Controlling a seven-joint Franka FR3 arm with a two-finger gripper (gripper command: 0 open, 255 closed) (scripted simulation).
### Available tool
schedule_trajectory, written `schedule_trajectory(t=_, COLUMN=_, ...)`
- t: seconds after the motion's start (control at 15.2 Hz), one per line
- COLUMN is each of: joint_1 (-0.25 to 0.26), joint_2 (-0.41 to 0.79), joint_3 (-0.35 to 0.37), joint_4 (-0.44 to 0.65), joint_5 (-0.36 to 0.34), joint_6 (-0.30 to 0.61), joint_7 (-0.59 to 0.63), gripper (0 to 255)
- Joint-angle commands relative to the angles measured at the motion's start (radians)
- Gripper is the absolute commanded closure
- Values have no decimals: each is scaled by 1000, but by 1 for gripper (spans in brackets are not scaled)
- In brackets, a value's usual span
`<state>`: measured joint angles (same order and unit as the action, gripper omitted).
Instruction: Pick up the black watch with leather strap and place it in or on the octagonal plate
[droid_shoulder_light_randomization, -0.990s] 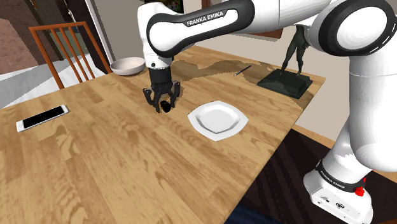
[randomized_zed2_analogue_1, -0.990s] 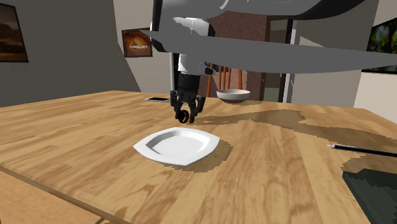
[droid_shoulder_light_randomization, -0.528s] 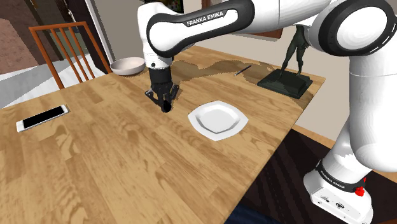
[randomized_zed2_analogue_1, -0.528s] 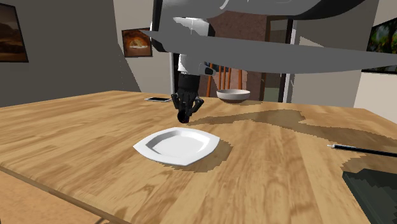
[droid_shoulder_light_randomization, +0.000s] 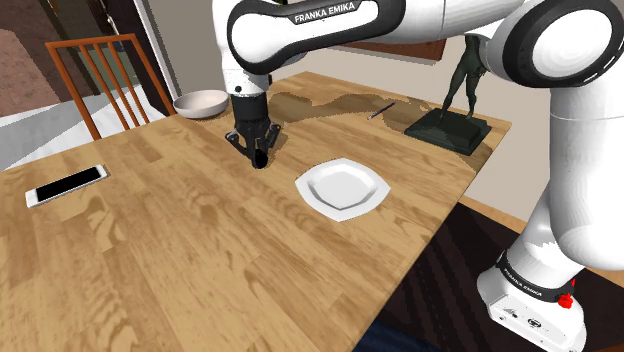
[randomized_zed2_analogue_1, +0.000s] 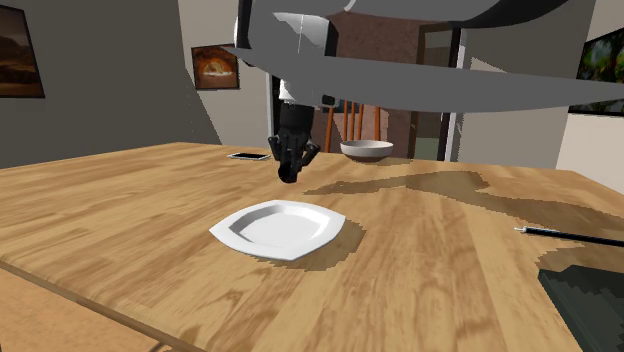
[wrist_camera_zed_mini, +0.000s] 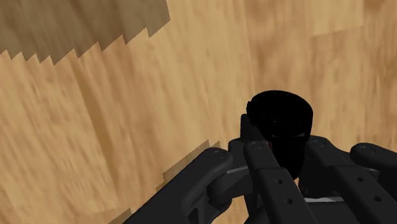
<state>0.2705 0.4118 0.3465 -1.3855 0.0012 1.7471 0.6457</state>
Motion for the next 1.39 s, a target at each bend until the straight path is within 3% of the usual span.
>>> schedule_trajectory(t=0.0, joint_1=2, joint_2=4, joint_3=0, joint_4=33, joint_5=-1, joint_6=-30, joint_7=2, gripper=255)
schedule_trajectory(t=0.66, joint_1=18, joint_2=28, joint_3=2, joint_4=205, joint_5=-9, joint_6=-177, joint_7=17, gripper=255)
schedule_trajectory(t=0.92, joint_1=-42, joint_2=-189, joint_3=12, joint_4=-105, joint_5=59, joint_6=-78, joint_7=-19, gripper=255)
schedule_trajectory(t=1.32, joint_1=-82, joint_2=-466, joint_3=-1, joint_4=-441, joint_5=155, joint_6=-11, joint_7=-88, gripper=255)
